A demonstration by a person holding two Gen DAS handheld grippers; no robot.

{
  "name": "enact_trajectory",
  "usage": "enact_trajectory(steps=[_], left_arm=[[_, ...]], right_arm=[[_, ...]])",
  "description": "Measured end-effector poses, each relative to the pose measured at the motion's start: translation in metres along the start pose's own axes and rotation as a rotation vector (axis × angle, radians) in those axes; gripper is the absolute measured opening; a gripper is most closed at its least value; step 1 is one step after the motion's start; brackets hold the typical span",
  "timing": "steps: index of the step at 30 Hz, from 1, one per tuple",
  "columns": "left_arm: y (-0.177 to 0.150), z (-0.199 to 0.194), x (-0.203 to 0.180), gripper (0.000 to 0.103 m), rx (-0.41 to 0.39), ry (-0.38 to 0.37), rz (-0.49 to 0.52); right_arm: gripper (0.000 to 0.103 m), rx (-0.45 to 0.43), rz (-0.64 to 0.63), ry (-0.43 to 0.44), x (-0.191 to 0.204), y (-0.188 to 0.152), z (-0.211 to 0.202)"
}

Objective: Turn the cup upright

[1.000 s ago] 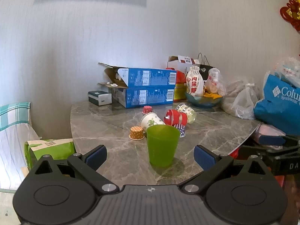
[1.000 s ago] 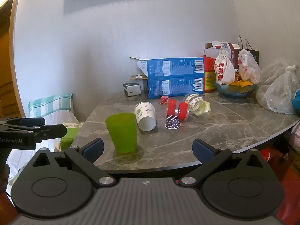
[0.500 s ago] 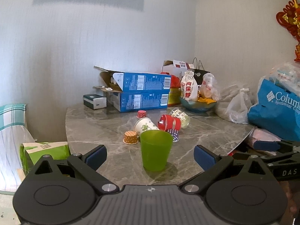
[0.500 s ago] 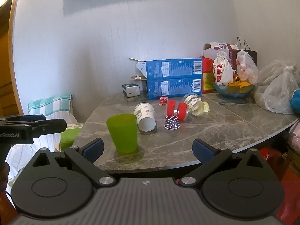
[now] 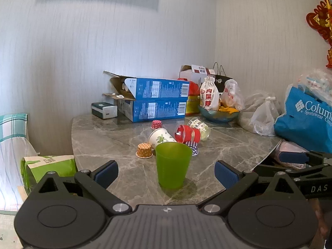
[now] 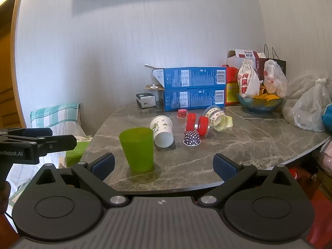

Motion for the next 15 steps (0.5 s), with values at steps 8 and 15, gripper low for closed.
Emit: enact_trajectory(steps=[8,15], left_arm=[[-0.0026,0.0040,-0.0006,0.100,0.005,-0.004,-0.004],[-0.0034,0.0063,-0.0012,0.100,0.008,-0.004,-0.005]], right_arm=[[0.102,0.007,0.004,-0.002,-0.0015,-0.0012,0.0043],[0.102,0.007,0.005,0.001,-0.0013,-0.0014,0.0054]])
Point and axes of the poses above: each gripper's, at about its wrist camera, not at the fingertips, and z roughly the way its jaws point, x to its left, y to its top, the point moved 10 cm from there along z, roughly the way its jaws point, and after that the axes turned 12 degrees about y, right-handed, at the moved point
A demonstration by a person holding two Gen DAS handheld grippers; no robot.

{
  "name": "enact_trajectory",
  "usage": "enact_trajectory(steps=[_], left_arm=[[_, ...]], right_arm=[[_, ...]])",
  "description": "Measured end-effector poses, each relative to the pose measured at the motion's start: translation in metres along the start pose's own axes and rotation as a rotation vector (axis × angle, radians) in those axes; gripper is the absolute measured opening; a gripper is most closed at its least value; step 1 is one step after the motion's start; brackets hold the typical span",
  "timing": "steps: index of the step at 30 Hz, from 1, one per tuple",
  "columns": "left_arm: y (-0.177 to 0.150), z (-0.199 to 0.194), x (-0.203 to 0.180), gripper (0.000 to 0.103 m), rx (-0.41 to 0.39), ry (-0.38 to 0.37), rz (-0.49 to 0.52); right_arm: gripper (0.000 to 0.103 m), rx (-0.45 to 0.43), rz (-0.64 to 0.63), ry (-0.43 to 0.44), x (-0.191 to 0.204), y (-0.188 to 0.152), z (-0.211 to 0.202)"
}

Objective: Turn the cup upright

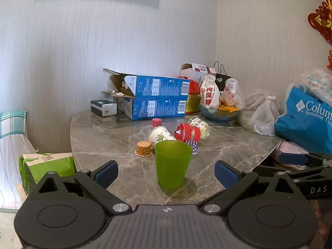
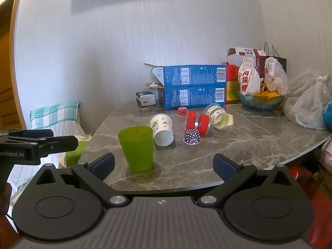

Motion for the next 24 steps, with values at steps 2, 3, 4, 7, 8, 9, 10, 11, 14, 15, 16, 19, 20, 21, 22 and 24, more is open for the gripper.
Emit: enact_trajectory(steps=[2,3,4,7,8,9,10,11,14,15,16,19,20,21,22,24], left_arm=[[-0.001,0.001,-0.001,0.100,0.001,-0.001,0.001],[-0.001,0.001,-0.002,0.100,0.003,-0.001,0.003],[-0.002,0.003,-0.002,0.100,0.004,-0.001,0.005],[-0.003,0.005,-0.005,0.100,0.010,-0.003,0.005],[-0.003,0.006,-0.006,0.100,0.012,-0.003,0.005],[-0.003,0.008,-0.006,0.100,0.015,-0.003,0.005],[-0.003,0.008,-0.007,0.100,0.016,-0.003,0.005],[-0.003,0.009,-0.007,0.100,0.018,-0.004,0.005],[-0.004,0.014,-0.008,0.100,0.025,-0.005,0.003],[-0.005,0.016,-0.008,0.100,0.029,-0.005,0.003],[-0.005,0.018,-0.008,0.100,0.031,-0.004,0.002],[-0.006,0.023,-0.008,0.100,0.029,0.001,0.004],[-0.006,0.025,-0.008,0.100,0.029,0.003,0.006],[-0.007,0.027,-0.008,0.100,0.030,0.004,0.008],[-0.007,0.030,-0.007,0.100,0.032,0.005,0.009],[-0.008,0.035,-0.005,0.100,0.036,0.014,0.004]], right_arm=[[0.102,0.001,0.001,0.000,0.000,-0.001,0.001],[0.102,0.002,0.002,-0.001,0.000,-0.001,0.001],[0.102,0.002,0.004,-0.001,-0.001,-0.001,0.001],[0.102,0.004,0.011,-0.002,-0.003,-0.003,0.002],[0.102,0.006,0.013,-0.003,-0.003,-0.003,0.003],[0.102,0.008,0.015,-0.002,-0.005,-0.004,0.003],[0.102,0.010,0.018,-0.002,-0.006,-0.004,0.004],[0.102,0.012,0.021,-0.003,-0.007,-0.005,0.005],[0.102,0.016,0.028,-0.003,-0.010,-0.006,0.007],[0.102,0.019,0.030,-0.002,-0.010,-0.007,0.008],[0.102,0.021,0.031,-0.003,-0.011,-0.007,0.008],[0.102,0.030,0.038,-0.004,-0.014,-0.010,0.012],[0.102,0.033,0.041,-0.004,-0.016,-0.010,0.014],[0.102,0.035,0.046,-0.005,-0.017,-0.011,0.016],[0.102,0.039,0.053,-0.003,-0.018,-0.012,0.018],[0.102,0.048,0.058,0.008,-0.019,-0.014,0.023]])
Point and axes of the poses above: each gripper's, at about its wrist camera, not at the fingertips, and z roughly the way its jaws point, x to its left, y to its top, the point moved 10 cm from there along z, roughly the way its jaws point, and after that the axes turned 12 degrees about y, right-handed, at the moved point
